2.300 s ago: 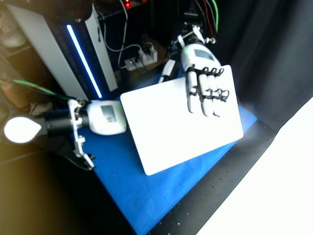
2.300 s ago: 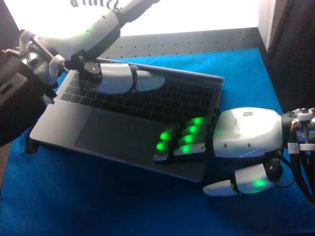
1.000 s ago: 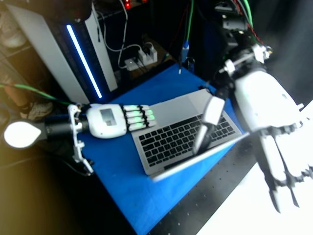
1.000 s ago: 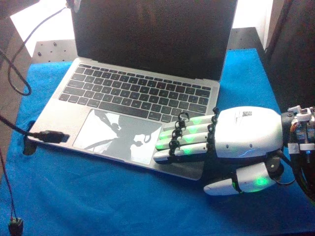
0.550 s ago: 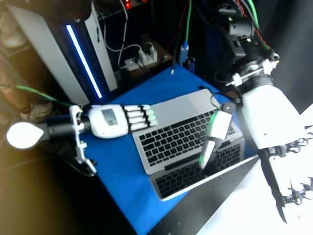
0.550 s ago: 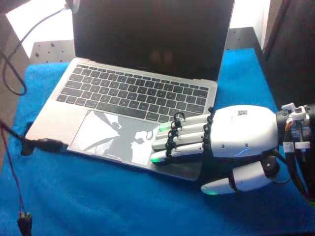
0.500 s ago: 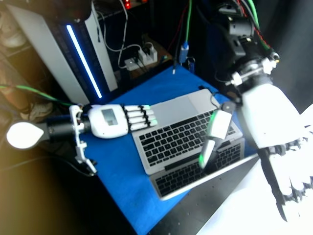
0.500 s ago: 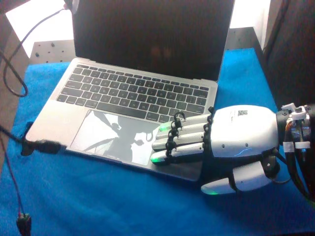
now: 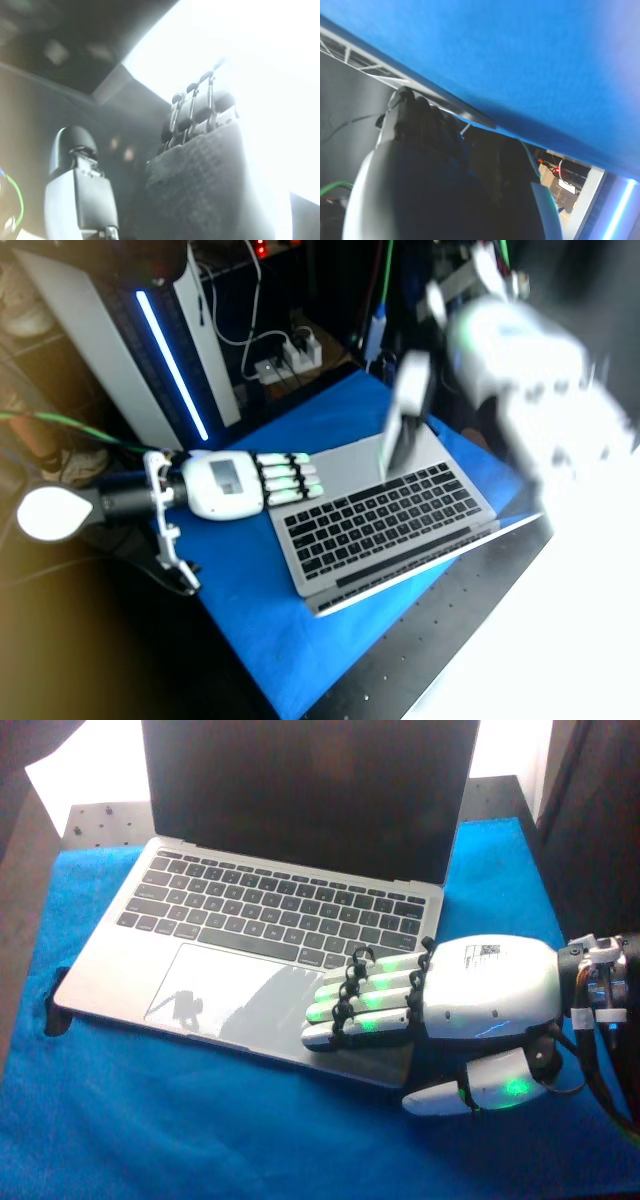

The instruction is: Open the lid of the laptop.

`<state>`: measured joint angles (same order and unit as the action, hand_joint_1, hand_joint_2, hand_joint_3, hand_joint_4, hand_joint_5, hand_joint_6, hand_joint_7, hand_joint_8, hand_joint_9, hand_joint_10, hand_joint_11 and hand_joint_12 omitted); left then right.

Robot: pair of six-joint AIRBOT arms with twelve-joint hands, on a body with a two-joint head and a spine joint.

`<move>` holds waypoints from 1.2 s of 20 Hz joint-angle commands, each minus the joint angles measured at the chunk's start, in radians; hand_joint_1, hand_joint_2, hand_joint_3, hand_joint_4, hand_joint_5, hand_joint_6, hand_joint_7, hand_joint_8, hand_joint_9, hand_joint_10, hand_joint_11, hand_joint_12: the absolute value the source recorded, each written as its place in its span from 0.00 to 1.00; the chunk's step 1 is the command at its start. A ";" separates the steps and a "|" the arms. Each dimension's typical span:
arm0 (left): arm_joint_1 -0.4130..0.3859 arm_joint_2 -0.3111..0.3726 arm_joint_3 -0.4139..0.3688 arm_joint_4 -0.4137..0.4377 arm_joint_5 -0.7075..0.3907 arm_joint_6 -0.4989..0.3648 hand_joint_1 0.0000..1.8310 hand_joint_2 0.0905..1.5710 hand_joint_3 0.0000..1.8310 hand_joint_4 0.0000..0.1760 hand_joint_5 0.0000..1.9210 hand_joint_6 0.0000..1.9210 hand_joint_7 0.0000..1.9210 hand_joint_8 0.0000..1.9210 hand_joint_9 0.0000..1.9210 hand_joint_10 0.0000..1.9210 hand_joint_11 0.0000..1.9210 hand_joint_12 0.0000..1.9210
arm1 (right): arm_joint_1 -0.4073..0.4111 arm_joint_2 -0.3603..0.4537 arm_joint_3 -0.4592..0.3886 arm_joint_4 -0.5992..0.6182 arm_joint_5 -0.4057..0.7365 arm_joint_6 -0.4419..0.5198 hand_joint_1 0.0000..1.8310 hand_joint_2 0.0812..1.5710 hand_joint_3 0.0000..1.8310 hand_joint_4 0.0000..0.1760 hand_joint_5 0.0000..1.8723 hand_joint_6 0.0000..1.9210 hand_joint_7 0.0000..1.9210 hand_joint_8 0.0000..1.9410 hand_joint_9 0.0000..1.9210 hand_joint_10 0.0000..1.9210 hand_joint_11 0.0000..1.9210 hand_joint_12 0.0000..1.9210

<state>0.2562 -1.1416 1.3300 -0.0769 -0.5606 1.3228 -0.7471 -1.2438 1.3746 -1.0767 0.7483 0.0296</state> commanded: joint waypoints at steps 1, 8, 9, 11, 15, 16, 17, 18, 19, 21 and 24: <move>0.020 0.023 -0.020 0.002 -0.195 0.000 0.21 0.59 0.00 0.00 0.00 0.00 0.00 0.00 0.00 0.00 0.00 0.00 | -0.007 0.000 -0.001 0.048 0.021 0.015 0.24 0.91 0.00 0.00 0.06 0.01 0.03 0.00 0.00 0.00 0.00 0.00; 0.378 0.257 -0.235 -0.016 -0.602 -0.210 0.18 0.63 0.01 0.06 0.04 0.00 0.00 0.00 0.00 0.00 0.00 0.00 | -0.072 0.116 -0.038 0.395 0.139 0.015 0.01 0.96 0.00 0.00 0.00 0.00 0.00 0.00 0.00 0.00 0.00 0.00; 0.420 0.279 -0.261 -0.026 -0.628 -0.210 0.23 0.64 0.01 0.00 0.02 0.00 0.00 0.00 0.00 0.00 0.00 0.00 | -0.092 0.131 -0.040 0.456 0.177 0.015 0.07 0.96 0.00 0.00 0.00 0.00 0.00 0.00 0.00 0.00 0.00 0.00; 0.554 0.317 -0.325 -0.062 -0.685 -0.210 0.28 0.63 0.00 0.00 0.00 0.00 0.00 0.00 0.00 0.00 0.00 0.00 | -0.126 0.163 -0.050 0.560 0.235 0.015 0.10 0.95 0.00 0.00 0.00 0.00 0.00 0.00 0.00 0.00 0.00 0.00; 0.819 0.297 -0.374 -0.174 -0.790 -0.314 0.15 0.71 0.01 0.00 0.00 0.00 0.00 0.00 0.00 0.00 0.00 0.00 | -0.223 0.207 -0.065 0.806 0.397 -0.019 0.10 0.86 0.00 0.23 0.00 0.00 0.00 0.00 0.00 0.00 0.00 0.00; 0.848 0.282 -0.373 -0.189 -0.810 -0.332 0.11 0.71 0.01 0.00 0.00 0.00 0.00 0.00 0.00 0.00 0.00 0.00 | -0.249 0.221 -0.080 0.875 0.445 -0.061 0.12 0.85 0.00 0.30 0.00 0.00 0.00 0.00 0.00 0.00 0.00 0.00; 0.858 0.269 -0.373 -0.193 -0.819 -0.344 0.10 0.71 0.01 0.00 0.00 0.00 0.00 0.00 0.00 0.00 0.00 0.00 | -0.282 0.238 -0.100 0.940 0.498 -0.093 0.10 0.86 0.00 0.30 0.00 0.00 0.00 0.00 0.00 0.00 0.00 0.00; 0.859 0.255 -0.373 -0.192 -0.826 -0.362 0.10 0.71 0.01 0.00 0.00 0.00 0.00 0.00 0.00 0.00 0.00 0.00 | -0.336 0.257 -0.125 1.042 0.598 -0.120 0.12 0.87 0.00 0.31 0.00 0.00 0.00 0.00 0.00 0.00 0.00 0.00; 0.859 0.252 -0.374 -0.192 -0.829 -0.366 0.11 0.72 0.01 0.00 0.00 0.00 0.00 0.00 0.00 0.00 0.00 0.00 | -0.358 0.261 -0.130 1.075 0.632 -0.122 0.16 0.87 0.00 0.26 0.00 0.00 0.00 0.00 0.00 0.00 0.00 0.00; 0.868 0.240 -0.377 -0.192 -0.850 -0.389 0.09 0.73 0.01 0.00 0.00 0.00 0.00 0.00 0.00 0.00 0.00 0.00 | -0.424 0.265 -0.144 1.194 0.753 -0.123 0.13 0.89 0.00 0.28 0.01 0.00 0.00 0.00 0.00 0.00 0.00 0.00; 0.950 0.229 -0.414 -0.217 -0.950 -0.399 0.14 0.67 0.00 0.00 0.00 0.00 0.00 0.00 0.00 0.00 0.00 0.00 | -0.460 0.251 -0.160 1.268 0.833 -0.123 0.15 0.87 0.00 0.31 0.05 0.01 0.00 0.00 0.00 0.00 0.00 0.00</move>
